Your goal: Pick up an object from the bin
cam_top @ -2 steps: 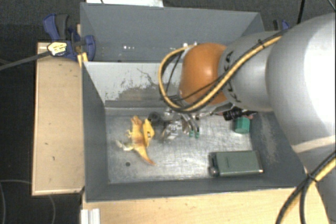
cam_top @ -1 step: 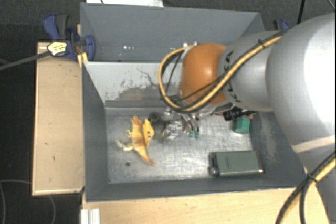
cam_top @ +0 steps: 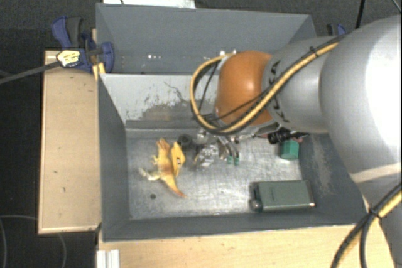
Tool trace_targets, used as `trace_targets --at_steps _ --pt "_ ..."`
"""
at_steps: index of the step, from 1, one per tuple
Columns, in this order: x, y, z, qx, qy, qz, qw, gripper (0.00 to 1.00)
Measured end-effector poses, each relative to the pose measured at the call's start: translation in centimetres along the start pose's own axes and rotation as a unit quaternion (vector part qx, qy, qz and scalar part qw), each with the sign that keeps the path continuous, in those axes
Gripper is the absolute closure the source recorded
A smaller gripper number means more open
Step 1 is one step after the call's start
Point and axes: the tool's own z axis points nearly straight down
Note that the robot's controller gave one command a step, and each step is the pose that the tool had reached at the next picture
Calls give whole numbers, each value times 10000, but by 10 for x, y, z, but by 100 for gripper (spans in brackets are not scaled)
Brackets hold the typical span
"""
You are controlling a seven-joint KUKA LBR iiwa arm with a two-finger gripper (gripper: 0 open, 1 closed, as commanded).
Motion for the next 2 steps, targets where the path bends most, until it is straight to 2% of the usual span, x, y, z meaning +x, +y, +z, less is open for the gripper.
trace_targets --at_steps 2 --pt "1 -1 -22 12 27 0 10000 100"
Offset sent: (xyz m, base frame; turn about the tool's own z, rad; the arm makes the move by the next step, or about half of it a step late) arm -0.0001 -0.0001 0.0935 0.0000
